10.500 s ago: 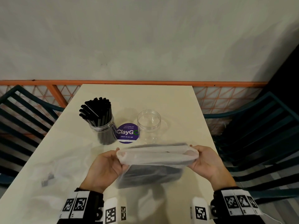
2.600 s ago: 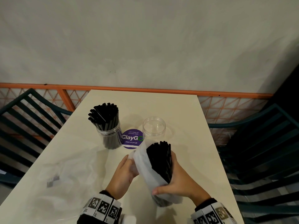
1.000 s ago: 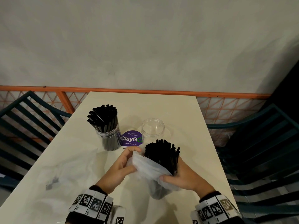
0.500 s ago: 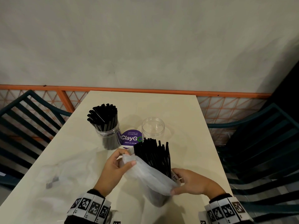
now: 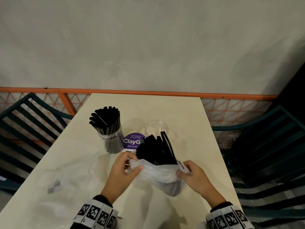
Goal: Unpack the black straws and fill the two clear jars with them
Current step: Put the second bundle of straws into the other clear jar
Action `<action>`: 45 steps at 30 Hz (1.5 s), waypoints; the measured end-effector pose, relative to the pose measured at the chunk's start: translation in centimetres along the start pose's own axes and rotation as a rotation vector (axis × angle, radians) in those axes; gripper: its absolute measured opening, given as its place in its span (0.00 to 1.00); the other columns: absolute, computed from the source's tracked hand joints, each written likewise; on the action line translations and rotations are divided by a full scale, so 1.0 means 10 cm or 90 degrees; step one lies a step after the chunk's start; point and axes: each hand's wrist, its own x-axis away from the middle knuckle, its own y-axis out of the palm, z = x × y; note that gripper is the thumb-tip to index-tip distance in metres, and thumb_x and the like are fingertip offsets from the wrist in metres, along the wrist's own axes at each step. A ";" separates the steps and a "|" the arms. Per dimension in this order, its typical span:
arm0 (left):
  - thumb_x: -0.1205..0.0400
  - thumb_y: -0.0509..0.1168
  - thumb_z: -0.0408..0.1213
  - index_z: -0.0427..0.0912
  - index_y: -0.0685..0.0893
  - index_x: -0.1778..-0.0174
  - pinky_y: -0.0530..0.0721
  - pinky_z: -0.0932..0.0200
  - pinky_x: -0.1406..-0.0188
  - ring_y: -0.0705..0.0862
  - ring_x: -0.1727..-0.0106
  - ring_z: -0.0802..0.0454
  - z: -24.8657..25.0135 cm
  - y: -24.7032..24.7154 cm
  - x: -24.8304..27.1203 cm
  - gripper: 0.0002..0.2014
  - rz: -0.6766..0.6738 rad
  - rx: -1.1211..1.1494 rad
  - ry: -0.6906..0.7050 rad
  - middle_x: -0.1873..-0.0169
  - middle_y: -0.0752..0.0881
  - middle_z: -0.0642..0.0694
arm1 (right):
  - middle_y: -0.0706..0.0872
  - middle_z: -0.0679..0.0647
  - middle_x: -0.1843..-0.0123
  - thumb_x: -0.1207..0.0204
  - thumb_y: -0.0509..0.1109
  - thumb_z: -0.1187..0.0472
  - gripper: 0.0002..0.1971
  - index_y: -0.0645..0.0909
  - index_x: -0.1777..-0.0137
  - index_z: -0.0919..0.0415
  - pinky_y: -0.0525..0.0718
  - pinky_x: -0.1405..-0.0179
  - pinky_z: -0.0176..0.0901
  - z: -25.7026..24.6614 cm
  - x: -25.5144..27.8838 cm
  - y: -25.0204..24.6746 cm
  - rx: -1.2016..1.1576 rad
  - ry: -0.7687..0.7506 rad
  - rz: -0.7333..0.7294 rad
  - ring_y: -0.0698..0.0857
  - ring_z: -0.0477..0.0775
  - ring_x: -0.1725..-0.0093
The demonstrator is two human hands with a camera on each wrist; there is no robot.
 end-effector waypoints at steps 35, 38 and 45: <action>0.31 0.76 0.31 0.56 0.73 0.57 0.79 0.78 0.67 0.86 0.63 0.66 0.35 0.37 0.09 0.20 0.051 -0.060 0.002 0.66 0.85 0.56 | 0.88 0.55 0.50 0.35 0.80 0.64 0.22 0.78 0.41 0.57 0.84 0.55 0.34 -0.22 0.14 0.26 -0.326 -0.061 -0.061 0.87 0.48 0.50; 0.32 0.77 0.32 0.55 0.75 0.60 0.80 0.78 0.65 0.86 0.62 0.65 0.30 0.39 0.13 0.18 0.014 -0.075 -0.009 0.67 0.86 0.53 | 0.88 0.61 0.50 0.34 0.78 0.63 0.22 0.77 0.40 0.54 0.84 0.55 0.32 -0.19 0.09 0.29 -0.315 -0.029 0.011 0.87 0.51 0.51; 0.23 0.64 0.45 0.54 0.87 0.55 0.78 0.74 0.62 0.83 0.63 0.64 0.31 0.37 0.21 0.07 -0.178 -0.215 0.103 0.68 0.87 0.63 | 0.90 0.49 0.56 0.26 0.71 0.67 0.10 0.86 0.49 0.53 0.82 0.55 0.37 -0.10 -0.04 0.22 -0.228 -0.088 0.013 0.86 0.46 0.57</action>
